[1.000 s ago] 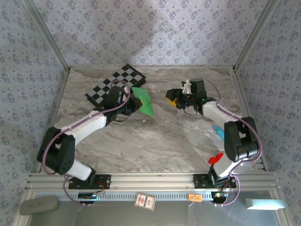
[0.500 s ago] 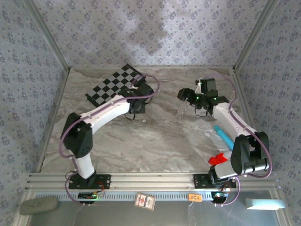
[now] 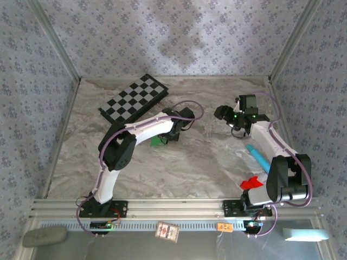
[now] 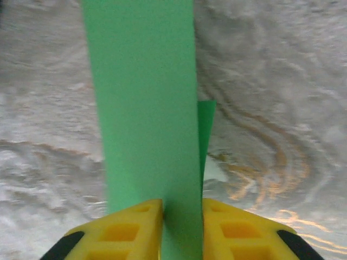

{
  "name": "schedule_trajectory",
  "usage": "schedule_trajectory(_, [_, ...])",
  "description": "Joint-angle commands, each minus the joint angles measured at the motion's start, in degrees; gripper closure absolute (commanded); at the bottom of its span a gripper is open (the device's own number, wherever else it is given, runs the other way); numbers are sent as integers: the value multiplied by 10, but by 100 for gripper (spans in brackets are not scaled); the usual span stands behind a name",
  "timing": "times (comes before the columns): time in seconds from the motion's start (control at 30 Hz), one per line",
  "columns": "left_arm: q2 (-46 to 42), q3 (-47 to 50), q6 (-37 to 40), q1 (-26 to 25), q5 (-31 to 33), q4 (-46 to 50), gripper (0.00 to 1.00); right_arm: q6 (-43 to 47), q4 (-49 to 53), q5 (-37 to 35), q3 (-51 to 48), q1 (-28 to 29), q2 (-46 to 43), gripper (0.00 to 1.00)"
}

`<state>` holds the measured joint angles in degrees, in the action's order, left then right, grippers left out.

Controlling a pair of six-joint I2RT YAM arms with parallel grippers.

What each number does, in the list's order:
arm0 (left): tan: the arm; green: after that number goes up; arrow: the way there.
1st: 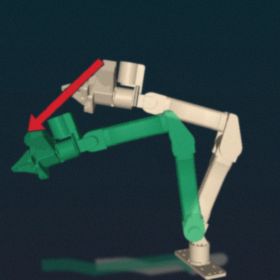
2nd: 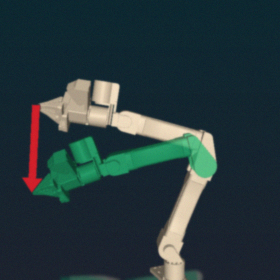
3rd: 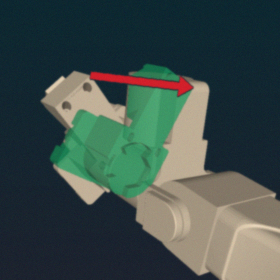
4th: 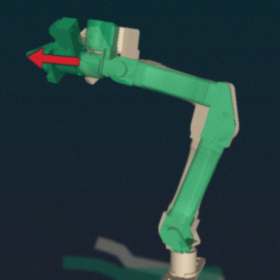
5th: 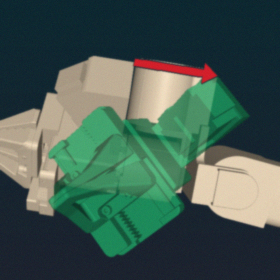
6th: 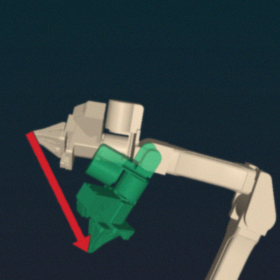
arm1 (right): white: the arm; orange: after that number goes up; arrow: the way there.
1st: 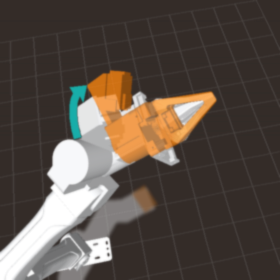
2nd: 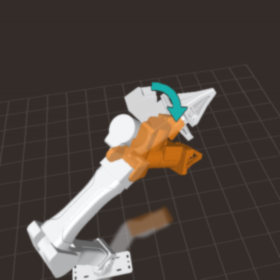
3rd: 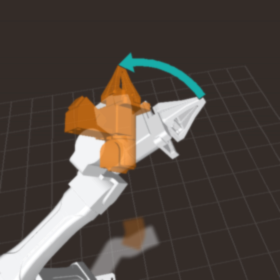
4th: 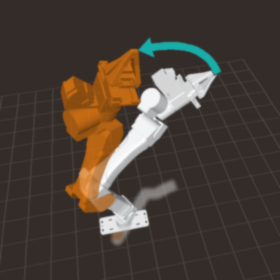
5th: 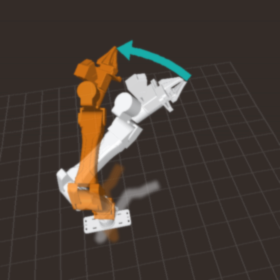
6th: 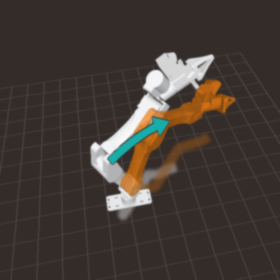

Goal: Fold a paper plane with a square sheet of paper (pick it up from the middle)
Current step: Turn over the paper at the center of the table.

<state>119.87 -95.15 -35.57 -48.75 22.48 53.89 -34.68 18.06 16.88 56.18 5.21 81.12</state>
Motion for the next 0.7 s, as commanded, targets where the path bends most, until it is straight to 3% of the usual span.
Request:
schedule_trajectory(0.0, [-6, 2, 2, 6, -118, -53, 66, -9, 4, -3, -5, -4, -8, 25])
schedule_trajectory(0.17, [-59, 67, -42, 45, -257, -145, 49, -22, -9, 17, -7, -2, 1, 27])
schedule_trajectory(0.27, [-110, 120, -70, 75, -304, -209, 43, -23, -16, 28, -4, 15, 14, 27])
schedule_trajectory(0.43, [-204, 207, -115, 132, -323, -260, 30, -23, -19, 36, 20, 85, 62, 30])
schedule_trajectory(0.67, [-333, 352, -178, 250, -377, -330, 15, -25, -31, 77, 109, 223, 187, 39])
